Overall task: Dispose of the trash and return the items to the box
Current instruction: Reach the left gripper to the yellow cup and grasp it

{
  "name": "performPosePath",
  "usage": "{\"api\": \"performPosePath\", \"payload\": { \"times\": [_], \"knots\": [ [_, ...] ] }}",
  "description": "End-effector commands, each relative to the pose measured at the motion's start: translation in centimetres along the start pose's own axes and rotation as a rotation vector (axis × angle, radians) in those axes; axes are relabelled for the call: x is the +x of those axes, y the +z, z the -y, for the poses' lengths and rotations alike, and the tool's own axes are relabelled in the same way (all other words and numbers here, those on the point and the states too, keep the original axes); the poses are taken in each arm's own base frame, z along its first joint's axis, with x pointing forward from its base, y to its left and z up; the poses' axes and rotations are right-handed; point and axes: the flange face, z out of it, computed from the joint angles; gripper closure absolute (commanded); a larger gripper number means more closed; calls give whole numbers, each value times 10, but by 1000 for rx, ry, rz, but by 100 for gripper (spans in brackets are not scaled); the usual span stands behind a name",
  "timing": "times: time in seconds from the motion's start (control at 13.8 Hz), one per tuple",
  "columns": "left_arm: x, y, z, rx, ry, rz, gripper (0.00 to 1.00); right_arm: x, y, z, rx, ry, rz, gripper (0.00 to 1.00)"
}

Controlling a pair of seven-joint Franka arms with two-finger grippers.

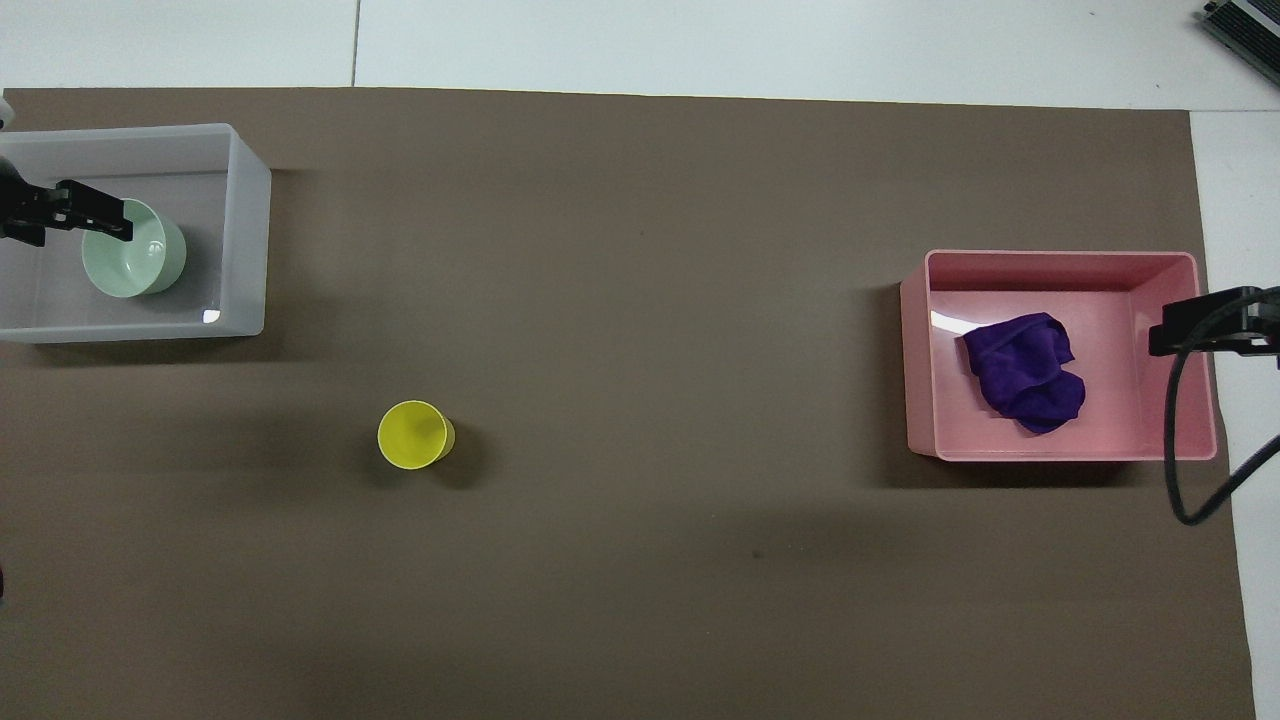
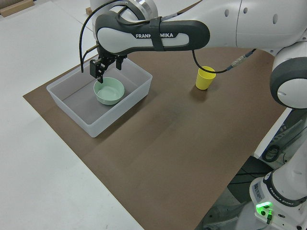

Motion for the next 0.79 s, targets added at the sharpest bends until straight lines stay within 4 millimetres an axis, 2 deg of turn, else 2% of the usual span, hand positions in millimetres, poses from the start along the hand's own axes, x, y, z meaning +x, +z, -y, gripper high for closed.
{"api": "performPosePath", "payload": {
  "times": [0.0, 0.07, 0.22, 0.51, 0.65, 0.72],
  "knots": [
    [-30, -35, -58, -17, 61, 94, 0, -1, 9, 1, 18, 2, 30, 0],
    [-43, -30, -73, -20, 84, 150, 0, -1, 9, 2, 15, 1, 25, 0],
    [-82, -7, -110, -19, 137, 230, 0, 1, 7, 0, 7, -31, 13, 0],
    [-147, 37, -186, -7, 254, 203, 0, 4, 3, -4, 10, -69, 4, 0],
    [-160, 50, -200, 0, 276, 174, 0, 4, 4, -2, 10, -72, 7, 0],
    [-164, 59, -213, 2, 294, 174, 0, 4, 5, -3, 10, -71, 9, 0]
  ]
}}
